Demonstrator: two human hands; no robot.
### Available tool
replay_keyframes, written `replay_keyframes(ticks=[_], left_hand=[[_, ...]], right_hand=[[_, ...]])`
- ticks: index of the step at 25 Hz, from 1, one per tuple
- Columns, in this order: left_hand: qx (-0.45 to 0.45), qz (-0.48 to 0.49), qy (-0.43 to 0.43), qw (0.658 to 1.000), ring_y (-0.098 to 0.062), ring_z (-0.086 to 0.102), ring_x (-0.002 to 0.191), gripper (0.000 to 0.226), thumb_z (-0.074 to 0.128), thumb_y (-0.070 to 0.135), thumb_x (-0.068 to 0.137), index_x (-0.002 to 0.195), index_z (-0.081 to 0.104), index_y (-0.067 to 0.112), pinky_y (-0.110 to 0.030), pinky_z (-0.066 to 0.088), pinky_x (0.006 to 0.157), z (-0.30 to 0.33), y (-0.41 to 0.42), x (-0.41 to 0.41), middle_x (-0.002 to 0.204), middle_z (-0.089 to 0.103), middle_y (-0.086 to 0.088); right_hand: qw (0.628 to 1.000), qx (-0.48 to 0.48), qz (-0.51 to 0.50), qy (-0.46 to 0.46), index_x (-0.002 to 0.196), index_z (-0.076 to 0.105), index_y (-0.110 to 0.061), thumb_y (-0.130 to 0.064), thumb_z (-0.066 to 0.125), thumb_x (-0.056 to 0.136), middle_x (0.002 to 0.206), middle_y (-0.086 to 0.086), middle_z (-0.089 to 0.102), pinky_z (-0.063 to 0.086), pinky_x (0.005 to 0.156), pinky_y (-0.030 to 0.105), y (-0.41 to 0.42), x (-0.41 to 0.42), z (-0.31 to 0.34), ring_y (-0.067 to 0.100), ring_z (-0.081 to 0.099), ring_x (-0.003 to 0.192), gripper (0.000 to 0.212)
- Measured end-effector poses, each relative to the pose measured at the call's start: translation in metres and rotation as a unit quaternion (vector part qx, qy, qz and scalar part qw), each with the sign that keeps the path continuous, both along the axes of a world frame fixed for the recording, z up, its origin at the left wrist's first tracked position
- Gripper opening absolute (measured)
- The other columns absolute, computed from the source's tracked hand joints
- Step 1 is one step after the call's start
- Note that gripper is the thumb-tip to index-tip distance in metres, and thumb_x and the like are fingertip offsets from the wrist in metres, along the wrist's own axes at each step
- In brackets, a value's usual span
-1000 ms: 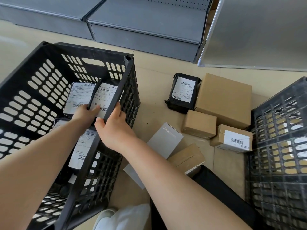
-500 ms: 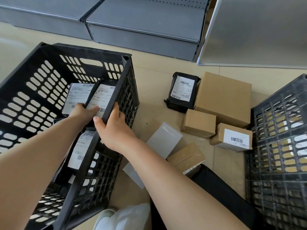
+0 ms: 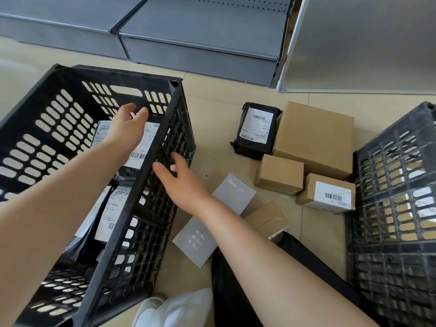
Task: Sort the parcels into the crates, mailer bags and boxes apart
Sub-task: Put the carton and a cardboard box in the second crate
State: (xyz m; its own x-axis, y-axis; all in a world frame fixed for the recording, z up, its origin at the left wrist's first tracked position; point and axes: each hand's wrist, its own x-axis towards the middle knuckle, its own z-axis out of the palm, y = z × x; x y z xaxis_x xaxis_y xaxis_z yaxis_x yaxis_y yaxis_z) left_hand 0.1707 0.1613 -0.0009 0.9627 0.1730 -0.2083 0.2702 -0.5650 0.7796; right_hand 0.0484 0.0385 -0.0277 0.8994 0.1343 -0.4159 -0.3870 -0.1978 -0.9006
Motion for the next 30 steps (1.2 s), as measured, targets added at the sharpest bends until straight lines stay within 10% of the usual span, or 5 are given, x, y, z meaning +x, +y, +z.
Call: replay_keyframes(ticks=[9,18,30], left_hand=[[0.188,-0.229,-0.263,0.918,-0.026,0.034,0.138,0.046,0.052,0.027,0.093,0.137,0.050,0.015,-0.037,0.022,0.114,0.016,-0.088,-0.023,0.145,0.048,-0.003],[0.236,-0.372,0.126,0.889,-0.030,0.027,0.142,0.086,0.064,0.060,0.082,0.151,0.030,0.021,-0.040,0.029,0.112,-0.069,-0.155,-0.078,0.153,0.031,-0.010],[0.273,-0.384,0.141,0.871,-0.036,0.021,0.143,0.111,0.072,0.051,0.069,0.154,0.003,0.030,-0.054,0.037,0.108,-0.119,-0.147,-0.110,0.160,0.008,-0.006]], right_hand=[[0.983,-0.142,-0.108,0.048,0.159,0.023,-0.017,-0.049,0.046,0.102,0.157,0.007,0.041,0.030,0.117,0.037,-0.123,-0.002,-0.029,0.027,0.038,0.145,0.069],[0.957,-0.170,-0.191,0.136,0.153,0.031,-0.012,-0.040,0.041,0.106,0.153,0.013,0.045,0.038,0.108,0.039,-0.177,-0.019,-0.071,0.034,0.046,0.137,0.055],[0.950,-0.157,-0.210,0.167,0.149,0.033,-0.014,-0.037,0.037,0.108,0.144,0.011,0.050,0.038,0.084,0.034,-0.191,-0.030,-0.086,0.027,0.052,0.118,0.046]])
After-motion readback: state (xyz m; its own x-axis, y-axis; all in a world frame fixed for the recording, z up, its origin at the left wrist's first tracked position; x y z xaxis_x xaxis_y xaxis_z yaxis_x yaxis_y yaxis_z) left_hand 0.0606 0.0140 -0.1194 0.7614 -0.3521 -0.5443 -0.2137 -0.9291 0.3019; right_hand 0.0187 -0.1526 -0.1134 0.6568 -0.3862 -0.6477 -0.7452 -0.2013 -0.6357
